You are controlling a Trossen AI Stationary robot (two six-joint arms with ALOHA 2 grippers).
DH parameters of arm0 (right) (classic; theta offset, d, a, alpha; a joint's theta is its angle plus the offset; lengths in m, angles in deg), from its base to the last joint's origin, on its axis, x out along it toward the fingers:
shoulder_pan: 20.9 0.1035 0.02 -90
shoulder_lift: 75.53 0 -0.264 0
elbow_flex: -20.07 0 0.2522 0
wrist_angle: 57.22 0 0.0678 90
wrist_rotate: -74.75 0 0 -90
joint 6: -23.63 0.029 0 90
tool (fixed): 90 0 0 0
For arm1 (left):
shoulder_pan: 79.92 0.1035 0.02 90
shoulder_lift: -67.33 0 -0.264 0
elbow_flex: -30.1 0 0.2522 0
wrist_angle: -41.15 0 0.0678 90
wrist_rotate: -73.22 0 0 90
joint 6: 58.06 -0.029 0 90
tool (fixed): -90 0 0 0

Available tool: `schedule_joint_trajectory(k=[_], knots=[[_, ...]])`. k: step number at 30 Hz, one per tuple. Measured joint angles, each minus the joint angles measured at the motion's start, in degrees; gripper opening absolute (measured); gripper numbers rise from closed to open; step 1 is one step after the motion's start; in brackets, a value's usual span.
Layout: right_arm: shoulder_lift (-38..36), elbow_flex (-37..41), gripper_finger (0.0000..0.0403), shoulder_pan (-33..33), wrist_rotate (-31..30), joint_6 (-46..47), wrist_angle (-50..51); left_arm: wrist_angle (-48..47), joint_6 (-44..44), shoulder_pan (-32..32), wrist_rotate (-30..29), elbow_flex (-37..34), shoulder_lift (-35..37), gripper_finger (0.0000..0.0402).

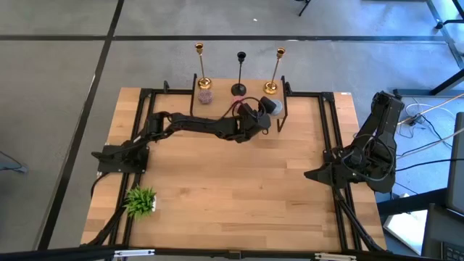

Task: Pick & Place candle stick holders
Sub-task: Put the blue scented candle on the shelf

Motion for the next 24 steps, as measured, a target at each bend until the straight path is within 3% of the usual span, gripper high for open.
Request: schedule_joint_trajectory(k=[7,15,20,24], knots=[[0.4,0.0,0.0268,0.0,-0.2,-0.3,-0.5,-6.2,-0.7,0.1,0.5,0.0,2.2,0.0248],[0.4,0.0,0.0268,0.0,-0.8,-1.1,-1.0,4.2,-13.1,-1.7,5.3,0.0,2.2,0.0248],[0.4,0.0,0.0268,0.0,-0.8,-1.2,-1.0,11.9,-28.6,-2.0,15.4,1.2,2.2,0.0248],[0.4,0.0,0.0268,0.0,-0.8,-1.3,-1.4,11.4,-41.0,-0.2,29.3,4.2,2.3,0.0239]])
